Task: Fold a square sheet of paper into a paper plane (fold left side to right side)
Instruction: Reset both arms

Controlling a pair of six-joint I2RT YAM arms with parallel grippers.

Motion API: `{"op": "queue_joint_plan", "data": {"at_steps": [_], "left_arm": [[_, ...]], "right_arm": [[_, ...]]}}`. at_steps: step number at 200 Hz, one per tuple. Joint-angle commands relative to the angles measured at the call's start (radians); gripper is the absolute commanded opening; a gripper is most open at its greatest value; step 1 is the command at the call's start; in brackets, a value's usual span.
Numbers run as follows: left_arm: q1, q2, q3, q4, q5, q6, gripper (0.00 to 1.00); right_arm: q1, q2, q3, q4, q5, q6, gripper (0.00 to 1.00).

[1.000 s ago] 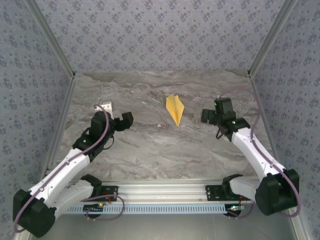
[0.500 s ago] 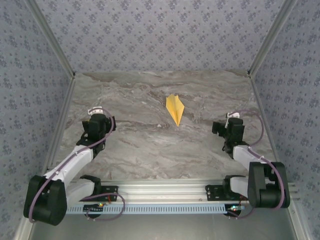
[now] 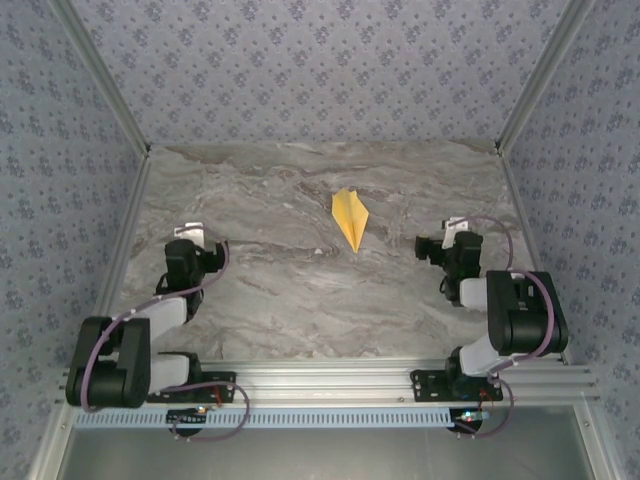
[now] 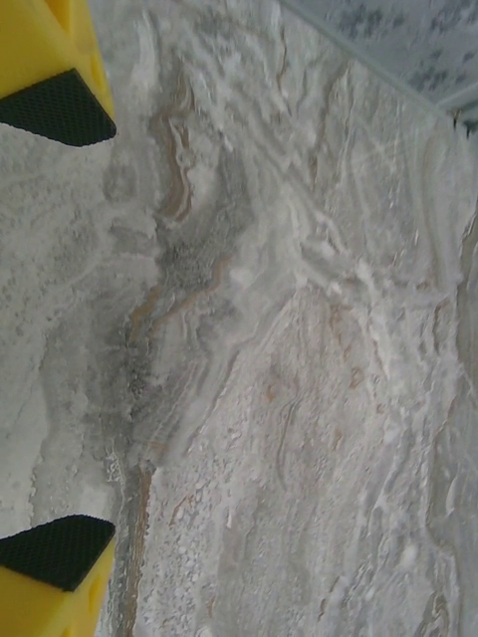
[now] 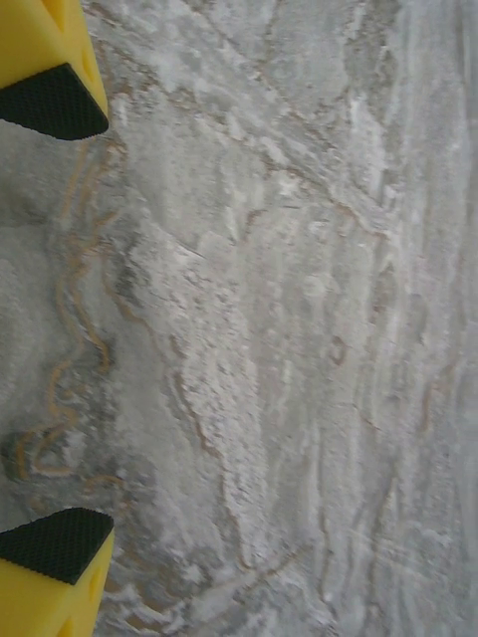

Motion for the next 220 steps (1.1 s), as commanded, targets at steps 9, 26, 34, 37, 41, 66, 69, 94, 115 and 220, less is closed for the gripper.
{"op": "queue_joint_plan", "data": {"at_steps": [9,26,34,37,41,66,69,94,115,220], "left_arm": [[0.021,0.052,0.034,0.166,0.120,0.053,0.98],[0.043,0.123,0.000,0.305,0.130,0.048,0.98],[0.057,0.172,-0.011,0.379,0.126,0.033,0.98],[0.061,0.200,-0.010,0.395,0.125,0.025,0.98],[0.068,0.232,-0.005,0.412,0.126,0.018,0.98],[0.088,0.271,0.107,0.251,0.121,-0.007,0.98],[0.088,0.279,0.119,0.235,0.114,-0.011,0.98],[0.093,0.267,0.122,0.208,0.098,-0.019,0.98],[0.093,0.271,0.120,0.218,0.098,-0.018,0.98],[0.091,0.269,0.121,0.211,0.098,-0.018,0.98]], "right_arm": [[-0.013,0.001,0.033,0.034,-0.033,-0.004,1.00],[-0.010,0.001,0.033,0.035,-0.027,-0.005,1.00],[-0.011,0.000,0.034,0.036,-0.026,-0.006,1.00],[-0.009,0.000,0.033,0.037,-0.026,-0.006,1.00],[-0.009,0.000,0.033,0.037,-0.025,-0.006,1.00],[-0.008,0.000,0.033,0.037,-0.021,-0.006,1.00],[-0.008,0.000,0.033,0.036,-0.021,-0.006,1.00],[-0.006,0.000,0.032,0.036,-0.017,-0.007,1.00],[0.003,0.001,0.033,0.037,0.000,-0.011,1.00],[0.004,0.000,0.035,0.034,-0.001,-0.010,1.00]]}}
